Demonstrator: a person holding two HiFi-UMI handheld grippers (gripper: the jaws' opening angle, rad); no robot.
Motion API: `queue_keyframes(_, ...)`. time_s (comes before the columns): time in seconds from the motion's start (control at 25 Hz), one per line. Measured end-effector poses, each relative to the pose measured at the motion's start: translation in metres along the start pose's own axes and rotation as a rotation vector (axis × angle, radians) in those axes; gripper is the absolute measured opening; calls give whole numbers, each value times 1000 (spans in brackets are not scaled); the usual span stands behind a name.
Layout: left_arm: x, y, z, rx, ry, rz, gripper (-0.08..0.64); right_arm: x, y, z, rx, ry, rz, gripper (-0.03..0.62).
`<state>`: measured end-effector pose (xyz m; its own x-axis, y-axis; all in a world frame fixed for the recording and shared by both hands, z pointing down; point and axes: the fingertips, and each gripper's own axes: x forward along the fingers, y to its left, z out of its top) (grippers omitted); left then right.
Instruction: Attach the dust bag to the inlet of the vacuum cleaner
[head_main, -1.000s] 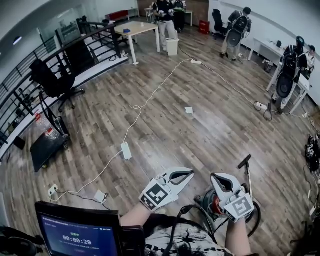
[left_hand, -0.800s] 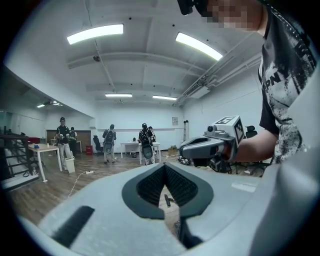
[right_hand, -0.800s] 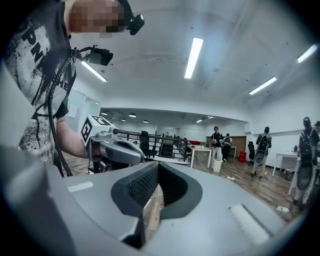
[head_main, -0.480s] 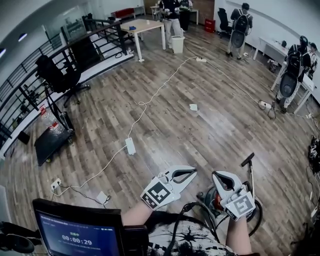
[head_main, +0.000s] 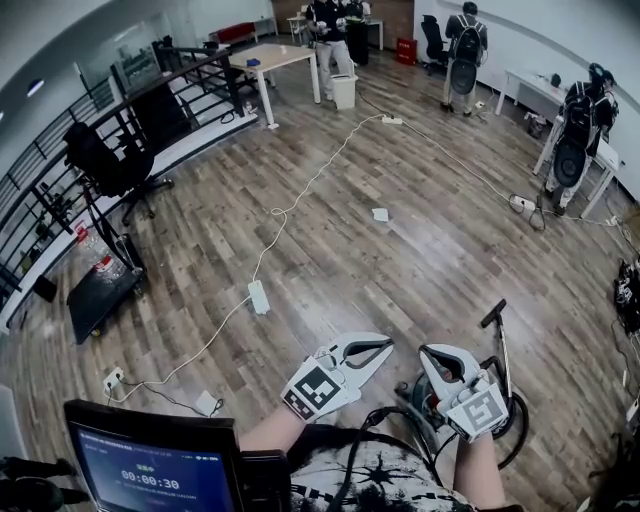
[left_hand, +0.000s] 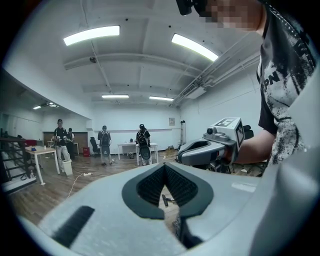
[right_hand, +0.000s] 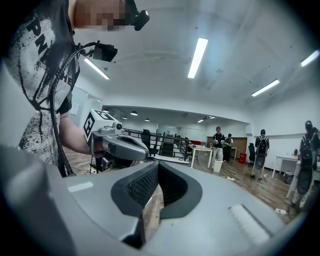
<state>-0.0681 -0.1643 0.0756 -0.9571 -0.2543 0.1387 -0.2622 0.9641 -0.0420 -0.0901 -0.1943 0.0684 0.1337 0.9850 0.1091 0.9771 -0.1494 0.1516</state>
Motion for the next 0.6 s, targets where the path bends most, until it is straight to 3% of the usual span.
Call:
queue_keyframes(0.4,-2,3,-1,6,9,2,2,8,-1,7,-23,-44,16,6)
queue_keyframes(0.6,-4,3,-4,10,11,1,2,11,2,-7,3,20,15,6)
